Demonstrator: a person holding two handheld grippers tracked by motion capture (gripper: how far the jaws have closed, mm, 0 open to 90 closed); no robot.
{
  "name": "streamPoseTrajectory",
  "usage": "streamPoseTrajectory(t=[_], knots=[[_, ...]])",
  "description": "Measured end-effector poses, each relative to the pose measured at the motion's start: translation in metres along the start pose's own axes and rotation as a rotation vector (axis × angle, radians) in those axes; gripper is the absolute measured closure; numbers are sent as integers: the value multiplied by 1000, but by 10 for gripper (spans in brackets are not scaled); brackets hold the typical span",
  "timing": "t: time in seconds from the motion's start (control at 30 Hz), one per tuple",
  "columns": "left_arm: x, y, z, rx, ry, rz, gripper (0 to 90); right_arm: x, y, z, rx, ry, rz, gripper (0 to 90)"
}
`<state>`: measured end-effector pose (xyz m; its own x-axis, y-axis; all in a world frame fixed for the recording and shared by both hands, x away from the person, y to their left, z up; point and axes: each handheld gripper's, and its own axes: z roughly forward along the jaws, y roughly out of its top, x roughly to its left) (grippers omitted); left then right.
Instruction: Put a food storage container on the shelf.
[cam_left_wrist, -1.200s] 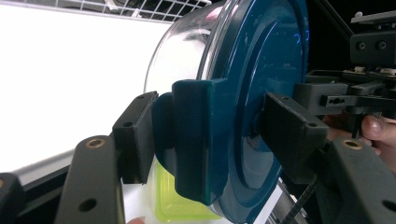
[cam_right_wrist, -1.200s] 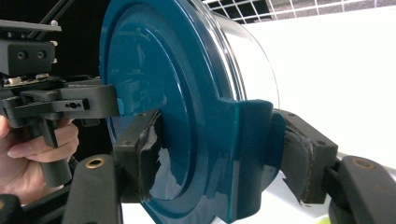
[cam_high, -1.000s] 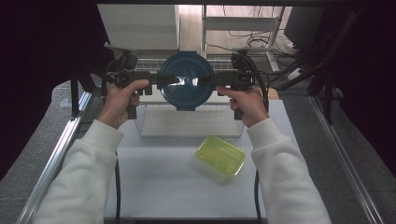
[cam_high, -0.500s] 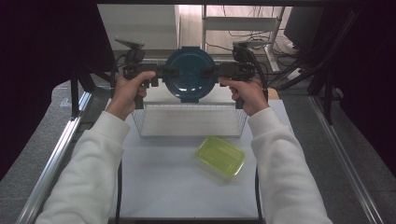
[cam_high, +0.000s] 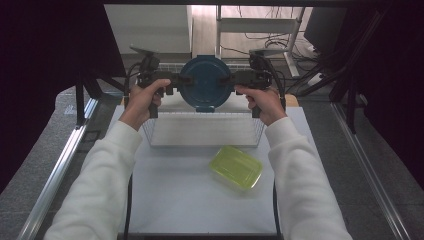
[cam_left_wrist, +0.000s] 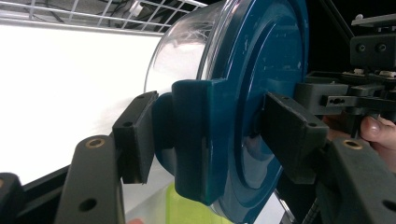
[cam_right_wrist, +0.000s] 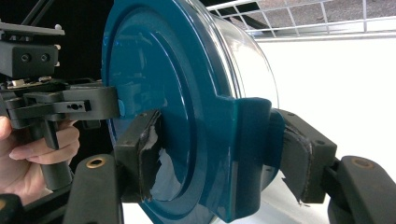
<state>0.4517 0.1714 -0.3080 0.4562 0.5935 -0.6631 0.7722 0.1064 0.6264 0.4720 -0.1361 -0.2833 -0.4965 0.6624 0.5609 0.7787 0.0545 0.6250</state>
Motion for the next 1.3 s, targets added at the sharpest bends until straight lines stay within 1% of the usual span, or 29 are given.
streamPoseTrajectory(t=[0.13,0.27,0.33,0.43,0.47,0.5,0.53,0.57,0.6,0.67,0.7,0.77,0.8,0.83,1.0,1.17,1.3], knots=[[4,0,3,5,7,-14,381,-4,1,3,6,2,12,355],[7,3,5,3,3,-34,381,-8,2,6,6,5,35,357],[10,4,6,6,0,-38,380,-9,4,7,3,4,42,358],[15,7,8,6,-10,-72,381,-12,7,9,0,7,59,360],[17,8,9,2,-15,-94,381,-13,8,10,-2,8,67,361],[17,8,9,2,-15,-94,381,-14,8,11,-1,10,71,362],[20,9,11,-1,-21,-118,381,-15,9,12,-4,10,72,362],[20,9,11,-1,-21,-118,380,-15,10,13,-3,11,85,362],[24,11,13,-5,-25,-141,380,-17,11,14,-5,9,90,361],[28,12,14,-4,-33,-169,380,-18,12,15,-4,8,123,360],[28,12,14,-4,-33,-169,381,-19,13,16,-4,6,134,360],[34,14,18,-6,-45,-184,379,-22,15,18,-4,7,149,355],[35,14,19,-5,-49,-190,378,-24,15,19,0,11,166,351],[37,14,20,-6,-55,-193,377,-27,16,21,-2,13,167,349],[43,16,24,-7,-67,-224,376,-35,17,26,6,28,207,325],[45,16,27,-16,-66,-232,379,-43,16,30,20,41,261,309],[45,16,28,-23,-69,-230,381,-43,16,30,12,42,258,308]])
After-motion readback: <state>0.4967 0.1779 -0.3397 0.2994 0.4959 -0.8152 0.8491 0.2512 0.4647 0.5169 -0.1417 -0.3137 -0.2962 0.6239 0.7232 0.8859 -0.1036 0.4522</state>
